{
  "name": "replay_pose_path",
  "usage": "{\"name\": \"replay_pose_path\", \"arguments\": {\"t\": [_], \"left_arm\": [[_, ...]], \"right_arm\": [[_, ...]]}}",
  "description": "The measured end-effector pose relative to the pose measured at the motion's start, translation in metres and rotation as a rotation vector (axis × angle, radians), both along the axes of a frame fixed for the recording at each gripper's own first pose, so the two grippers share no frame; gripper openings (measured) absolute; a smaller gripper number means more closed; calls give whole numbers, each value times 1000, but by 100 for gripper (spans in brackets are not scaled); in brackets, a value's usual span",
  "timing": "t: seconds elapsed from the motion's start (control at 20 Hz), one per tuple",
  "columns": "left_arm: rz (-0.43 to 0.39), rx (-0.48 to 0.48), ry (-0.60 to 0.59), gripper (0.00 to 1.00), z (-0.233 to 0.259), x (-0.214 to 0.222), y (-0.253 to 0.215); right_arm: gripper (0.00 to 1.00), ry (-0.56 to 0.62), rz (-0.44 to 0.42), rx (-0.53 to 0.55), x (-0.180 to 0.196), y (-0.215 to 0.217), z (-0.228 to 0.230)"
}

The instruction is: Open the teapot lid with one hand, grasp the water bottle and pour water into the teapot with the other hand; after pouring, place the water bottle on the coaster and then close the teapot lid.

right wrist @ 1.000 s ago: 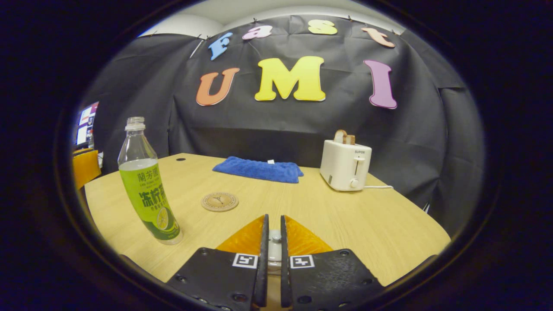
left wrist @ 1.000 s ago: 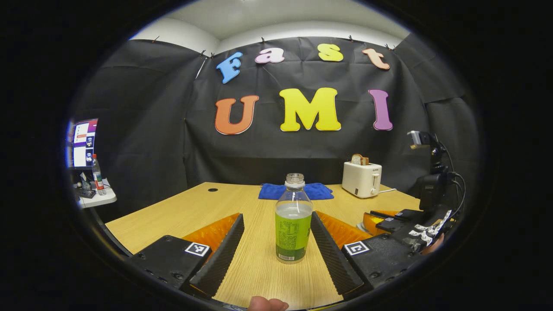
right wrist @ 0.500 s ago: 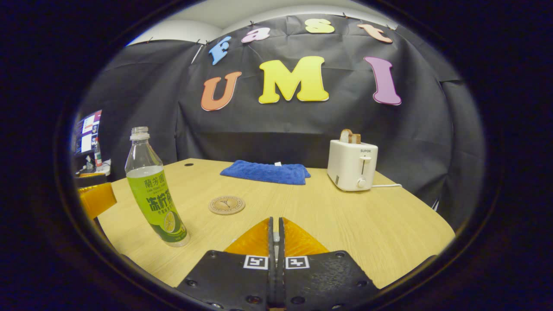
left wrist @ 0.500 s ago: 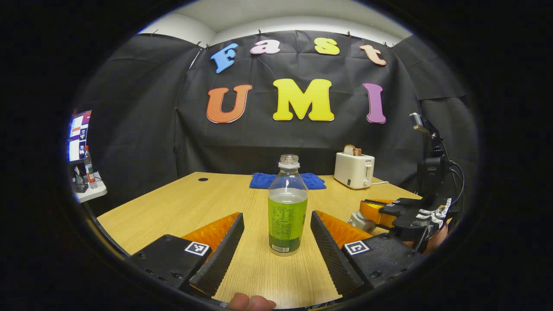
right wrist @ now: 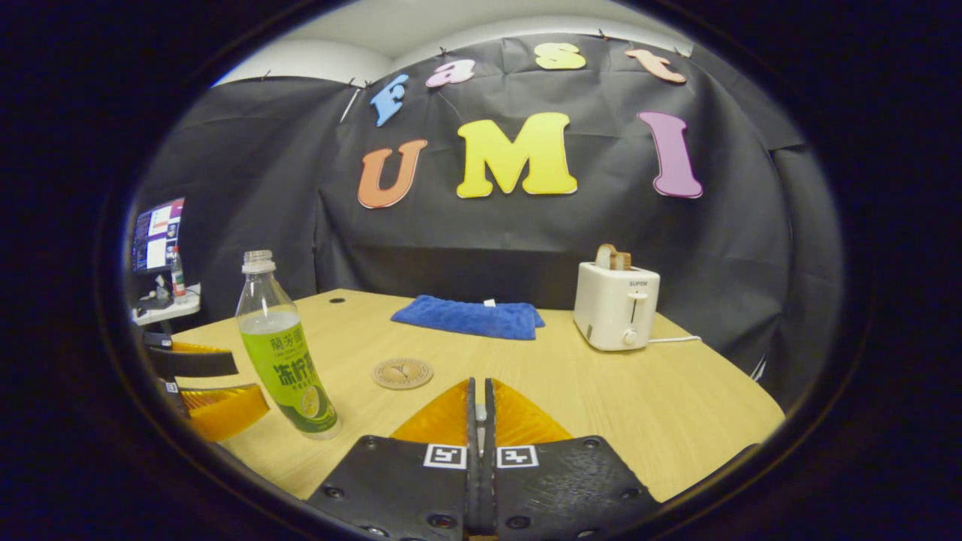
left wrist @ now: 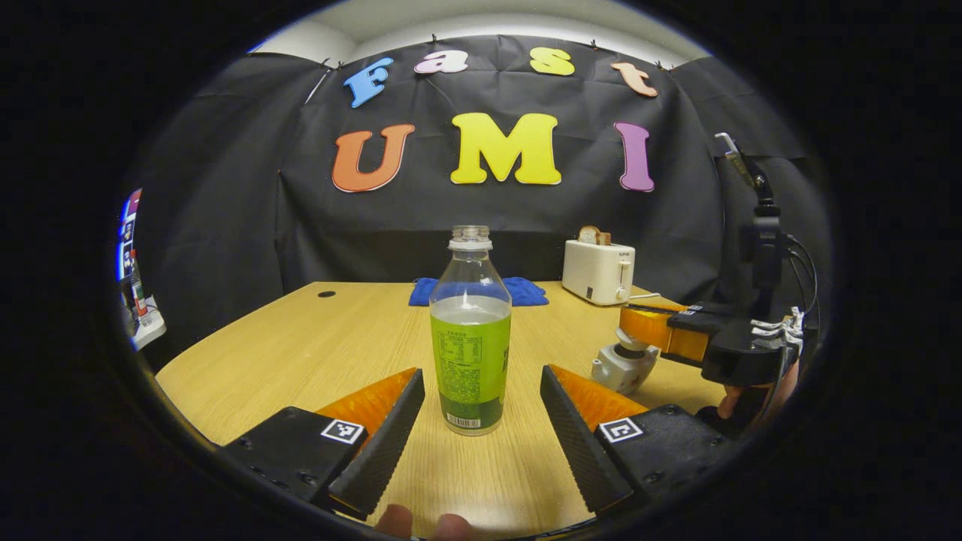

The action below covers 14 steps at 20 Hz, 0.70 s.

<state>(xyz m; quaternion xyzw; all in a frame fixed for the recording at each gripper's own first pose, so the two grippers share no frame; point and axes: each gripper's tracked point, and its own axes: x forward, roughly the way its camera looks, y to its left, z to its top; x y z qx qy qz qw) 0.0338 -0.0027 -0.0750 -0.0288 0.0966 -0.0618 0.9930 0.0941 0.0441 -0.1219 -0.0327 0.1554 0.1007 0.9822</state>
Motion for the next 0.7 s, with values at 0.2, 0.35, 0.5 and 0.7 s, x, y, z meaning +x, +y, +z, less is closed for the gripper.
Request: {"name": "replay_pose_path", "arguments": {"t": [0.2, 0.35, 0.5, 0.7], "left_arm": [[19, -32, 39, 97, -14, 19, 3], [31, -51, 81, 98, -26, 31, 2], [42, -34, 125, 98, -40, 37, 3], [60, -25, 134, 97, -43, 42, 5]], "right_arm": [[0, -12, 4, 7, -7, -6, 15], [0, -26, -2, 9, -10, -14, 25], [0, -26, -2, 21, -16, -20, 30], [0, -21, -8, 25, -20, -28, 28]]}}
